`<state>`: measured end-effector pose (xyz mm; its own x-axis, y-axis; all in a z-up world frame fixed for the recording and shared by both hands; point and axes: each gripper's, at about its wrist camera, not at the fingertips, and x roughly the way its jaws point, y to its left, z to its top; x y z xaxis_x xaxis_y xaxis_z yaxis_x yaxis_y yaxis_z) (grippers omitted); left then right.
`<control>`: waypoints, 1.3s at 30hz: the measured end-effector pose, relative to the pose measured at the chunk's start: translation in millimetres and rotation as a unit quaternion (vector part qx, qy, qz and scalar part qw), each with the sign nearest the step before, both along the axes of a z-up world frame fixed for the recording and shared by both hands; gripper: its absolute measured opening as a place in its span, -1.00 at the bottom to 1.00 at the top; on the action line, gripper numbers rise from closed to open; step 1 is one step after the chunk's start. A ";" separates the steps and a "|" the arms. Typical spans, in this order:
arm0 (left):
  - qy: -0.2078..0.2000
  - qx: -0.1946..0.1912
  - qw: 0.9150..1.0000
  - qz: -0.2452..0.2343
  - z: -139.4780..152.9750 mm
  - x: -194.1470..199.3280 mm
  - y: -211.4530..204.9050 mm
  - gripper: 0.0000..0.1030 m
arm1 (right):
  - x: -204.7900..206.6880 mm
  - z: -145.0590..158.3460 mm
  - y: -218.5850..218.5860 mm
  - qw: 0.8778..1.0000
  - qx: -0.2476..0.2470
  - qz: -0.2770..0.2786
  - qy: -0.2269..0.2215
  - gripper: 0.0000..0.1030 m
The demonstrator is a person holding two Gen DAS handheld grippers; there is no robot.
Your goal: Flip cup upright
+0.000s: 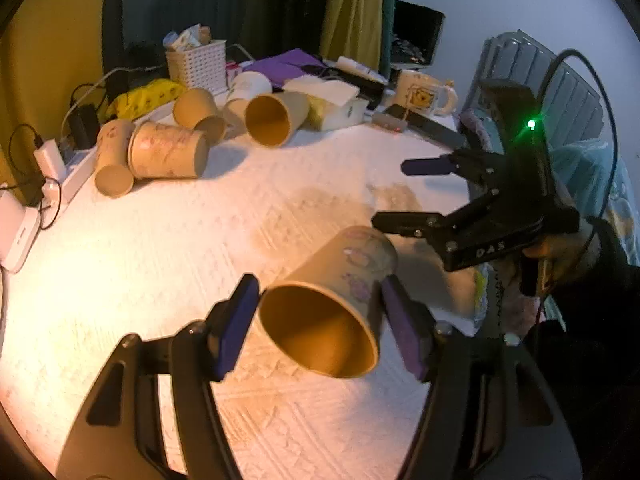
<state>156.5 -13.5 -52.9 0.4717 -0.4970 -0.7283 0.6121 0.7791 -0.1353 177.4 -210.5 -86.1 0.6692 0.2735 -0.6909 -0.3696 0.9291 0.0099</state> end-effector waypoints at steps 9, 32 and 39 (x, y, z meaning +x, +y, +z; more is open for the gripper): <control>0.003 0.004 1.000 0.020 -11.2 3.3 6.5 0.55 | -2.8 -11.6 23.5 0.999 -0.021 0.038 0.006 0.89; -0.041 -0.091 0.979 0.179 -0.6 -39.6 109.1 0.74 | -52.9 -1.0 71.5 0.978 -0.112 0.172 0.027 0.89; -0.042 -0.145 0.962 0.226 -9.7 -38.6 141.8 0.74 | -67.8 16.6 98.4 0.954 -0.147 0.257 0.040 0.89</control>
